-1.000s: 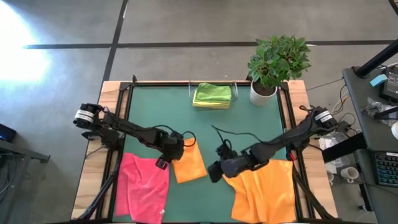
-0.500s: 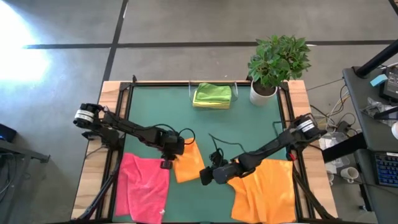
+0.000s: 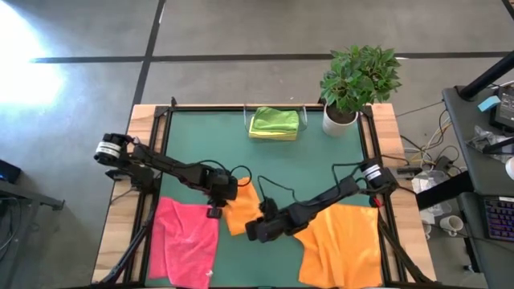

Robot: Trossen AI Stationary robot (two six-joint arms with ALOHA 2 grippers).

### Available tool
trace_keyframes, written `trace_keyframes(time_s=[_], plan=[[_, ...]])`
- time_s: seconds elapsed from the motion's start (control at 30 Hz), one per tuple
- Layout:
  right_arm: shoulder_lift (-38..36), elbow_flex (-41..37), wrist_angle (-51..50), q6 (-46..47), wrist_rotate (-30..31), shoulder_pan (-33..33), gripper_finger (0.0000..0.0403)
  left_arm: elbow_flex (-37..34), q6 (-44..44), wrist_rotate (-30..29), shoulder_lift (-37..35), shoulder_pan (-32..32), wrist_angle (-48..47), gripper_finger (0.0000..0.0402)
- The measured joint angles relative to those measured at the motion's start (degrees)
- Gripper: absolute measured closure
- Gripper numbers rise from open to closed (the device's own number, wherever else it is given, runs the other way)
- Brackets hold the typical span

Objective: Fold microfiber towels
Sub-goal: Put the folded orange towel into the transparent bin

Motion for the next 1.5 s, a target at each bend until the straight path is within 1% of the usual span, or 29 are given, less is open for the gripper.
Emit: trace_keyframes(time_s=[0.1,0.2,0.3,0.57,0.67,0.73,0.9,1.13,1.3,1.5], plan=[[0.0,2.7,-9.6,0.7,-0.2,-0.4,0.0391,0.0,0.0,0.4,-0.6,-0.1,-0.3,0.0321],[-0.3,5.0,-18.3,0.7,-0.3,-1.2,0.0394,0.3,-0.1,0.7,-1.2,-0.2,-0.5,0.0321],[-0.6,6.3,-22.9,-0.6,-0.3,-2.8,0.0394,1.3,0.2,0.7,-2.2,-0.2,-0.4,0.0321],[-0.7,6.2,-24.6,-6.8,-0.3,-7.1,0.0394,2.3,1.6,0.0,-6.6,-0.1,0.1,0.0321],[-0.7,6.2,-26.4,-9.8,-0.5,-8.6,0.0394,2.3,3.8,-0.3,-8.0,-0.1,-0.4,0.0321],[-0.7,6.2,-28.1,-11.8,-0.5,-9.7,0.0394,2.3,4.9,-1.7,-8.7,-0.1,-1.1,0.0321],[-0.7,6.1,-30.7,-17.3,-0.5,-12.7,0.0394,2.3,6.0,-4.8,-9.4,0.6,-2.1,0.0321],[-0.7,6.1,-34.7,-25.3,0.1,-17.6,0.0394,2.3,5.6,-4.9,-9.5,1.8,-4.3,0.0321],[-0.7,6.1,-35.2,-31.0,1.1,-20.8,0.0394,2.3,5.6,-4.9,-9.4,2.4,-4.2,0.032],[-3.4,6.1,-36.5,-33.1,1.1,-21.1,0.0394,2.3,5.5,-4.9,-9.4,2.7,-6.4,0.032]])
